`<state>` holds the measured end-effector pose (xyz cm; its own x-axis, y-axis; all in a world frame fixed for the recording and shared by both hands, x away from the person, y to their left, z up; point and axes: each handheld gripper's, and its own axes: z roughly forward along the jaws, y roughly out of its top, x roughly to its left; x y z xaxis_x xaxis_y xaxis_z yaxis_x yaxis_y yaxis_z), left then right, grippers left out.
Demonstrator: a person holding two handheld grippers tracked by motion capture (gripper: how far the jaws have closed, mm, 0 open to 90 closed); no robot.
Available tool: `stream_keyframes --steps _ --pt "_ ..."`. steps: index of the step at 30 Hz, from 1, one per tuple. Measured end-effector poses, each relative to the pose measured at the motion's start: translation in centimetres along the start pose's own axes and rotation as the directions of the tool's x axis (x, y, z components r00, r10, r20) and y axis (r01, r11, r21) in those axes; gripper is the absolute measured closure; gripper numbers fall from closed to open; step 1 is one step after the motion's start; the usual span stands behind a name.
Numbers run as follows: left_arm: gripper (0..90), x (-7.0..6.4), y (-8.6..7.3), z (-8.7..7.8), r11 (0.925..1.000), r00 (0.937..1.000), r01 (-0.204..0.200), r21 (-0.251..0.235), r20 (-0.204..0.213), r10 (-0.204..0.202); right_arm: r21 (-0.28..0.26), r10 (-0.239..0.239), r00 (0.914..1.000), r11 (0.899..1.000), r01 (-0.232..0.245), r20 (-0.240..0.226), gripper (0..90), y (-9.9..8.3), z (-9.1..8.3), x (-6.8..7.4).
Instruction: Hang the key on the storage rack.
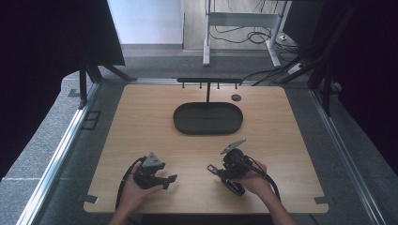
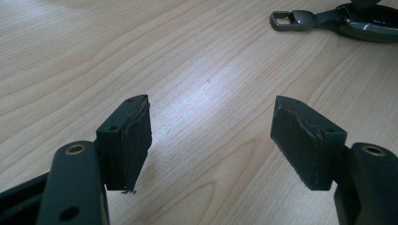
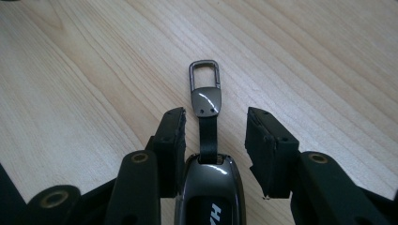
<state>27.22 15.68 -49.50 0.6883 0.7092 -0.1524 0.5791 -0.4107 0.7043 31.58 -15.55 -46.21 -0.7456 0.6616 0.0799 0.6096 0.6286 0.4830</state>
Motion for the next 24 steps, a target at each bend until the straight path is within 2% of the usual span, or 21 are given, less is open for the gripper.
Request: stream_keyframes --steps 17,24 --pt "30.0 0.1 0.0 0.1 1.0000 1.0000 0.004 0.001 0.001 -0.004 0.082 -0.009 1.0000 0.997 0.009 -0.001 58.6 0.7 1.4 0.1" --pt "30.0 0.0 0.0 0.1 1.0000 1.0000 0.003 0.005 0.003 -0.003 0.097 -0.006 1.0000 0.995 0.006 0.002 60.3 0.8 1.8 0.2"
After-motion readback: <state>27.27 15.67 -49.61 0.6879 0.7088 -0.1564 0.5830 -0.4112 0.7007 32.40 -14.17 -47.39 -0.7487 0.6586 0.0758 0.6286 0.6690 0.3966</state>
